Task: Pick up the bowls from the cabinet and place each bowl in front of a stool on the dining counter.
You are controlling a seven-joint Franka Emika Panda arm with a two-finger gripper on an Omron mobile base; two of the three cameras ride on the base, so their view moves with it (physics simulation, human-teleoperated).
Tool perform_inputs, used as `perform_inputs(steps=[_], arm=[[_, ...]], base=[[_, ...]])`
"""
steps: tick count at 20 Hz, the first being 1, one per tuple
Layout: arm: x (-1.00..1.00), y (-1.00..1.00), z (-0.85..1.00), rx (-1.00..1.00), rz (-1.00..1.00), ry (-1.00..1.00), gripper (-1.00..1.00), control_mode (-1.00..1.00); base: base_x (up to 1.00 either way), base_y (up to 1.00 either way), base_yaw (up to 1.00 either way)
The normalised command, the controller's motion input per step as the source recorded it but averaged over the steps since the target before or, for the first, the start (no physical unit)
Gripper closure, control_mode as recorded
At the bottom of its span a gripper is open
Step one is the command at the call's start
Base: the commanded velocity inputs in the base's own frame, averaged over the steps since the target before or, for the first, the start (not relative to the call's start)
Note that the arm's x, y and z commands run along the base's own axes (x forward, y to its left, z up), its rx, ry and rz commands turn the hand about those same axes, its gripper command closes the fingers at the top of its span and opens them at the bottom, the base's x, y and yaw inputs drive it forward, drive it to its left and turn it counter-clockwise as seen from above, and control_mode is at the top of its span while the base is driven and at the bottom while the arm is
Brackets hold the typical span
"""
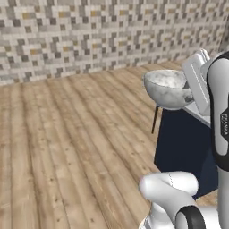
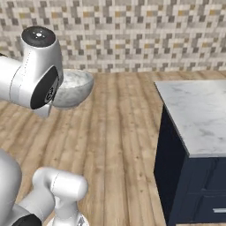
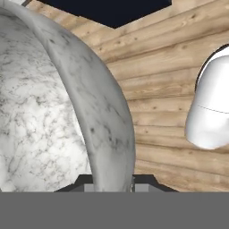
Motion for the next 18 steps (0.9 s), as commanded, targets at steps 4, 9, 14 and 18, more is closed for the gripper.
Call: perform_inputs(steps=[4,9,14,18], arm=[[0.0,0.0,0.0,0.0,0.0,0.0,1.0,1.0],[0.0,0.0,0.0,0.0,0.0,0.0,1.0,1.0],[0.0,0.0,0.0,0.0,0.0,0.0,1.0,1.0],[0.0,0.0,0.0,0.0,0.0,0.0,1.0,1.0]], base=[[1.0,0.99,-0.17],[1.0,0.98,-0.25],[1.0,1.0,-0.36],[0.9,1.0,-0.54]])
